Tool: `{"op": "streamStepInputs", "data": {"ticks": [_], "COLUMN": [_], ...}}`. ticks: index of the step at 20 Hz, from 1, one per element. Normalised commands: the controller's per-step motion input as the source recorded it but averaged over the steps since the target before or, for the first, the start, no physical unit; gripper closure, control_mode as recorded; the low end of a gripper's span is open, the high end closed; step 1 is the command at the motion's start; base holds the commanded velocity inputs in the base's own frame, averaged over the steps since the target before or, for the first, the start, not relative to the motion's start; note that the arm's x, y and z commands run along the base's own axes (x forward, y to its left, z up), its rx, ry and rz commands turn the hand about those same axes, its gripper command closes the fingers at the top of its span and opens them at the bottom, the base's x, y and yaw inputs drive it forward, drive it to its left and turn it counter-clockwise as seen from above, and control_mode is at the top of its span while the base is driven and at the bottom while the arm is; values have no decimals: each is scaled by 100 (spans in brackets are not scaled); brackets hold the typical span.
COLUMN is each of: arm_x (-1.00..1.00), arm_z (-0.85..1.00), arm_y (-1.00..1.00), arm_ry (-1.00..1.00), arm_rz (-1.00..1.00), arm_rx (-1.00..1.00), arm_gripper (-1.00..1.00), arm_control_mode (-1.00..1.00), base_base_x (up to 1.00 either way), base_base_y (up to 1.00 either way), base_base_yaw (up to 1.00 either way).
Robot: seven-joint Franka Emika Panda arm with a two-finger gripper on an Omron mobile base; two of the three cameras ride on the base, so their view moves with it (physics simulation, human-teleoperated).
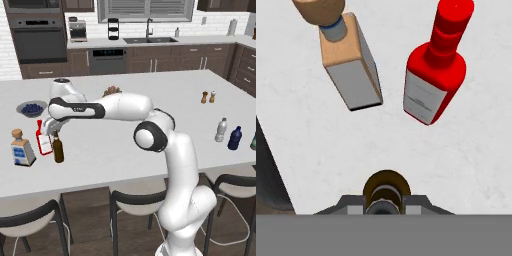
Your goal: Move the plastic bottles in the middle to the plastics group, and the glass bottles in the middle to the glass group.
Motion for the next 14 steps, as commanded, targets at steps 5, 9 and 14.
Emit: {"op": "streamStepInputs", "data": {"ticks": [5, 9, 14], "arm_x": [4, 0, 0], "arm_z": [-26, -25, -14], "arm_y": [0, 0, 0], "arm_ry": [0, 0, 0], "arm_rz": [0, 0, 0], "arm_rx": [0, 0, 0], "arm_gripper": [100, 100, 100], "arm_control_mode": [-100, -100, -100], "base_base_x": [0, 0, 0], "base_base_y": [0, 0, 0], "base_base_yaw": [0, 0, 0]}}
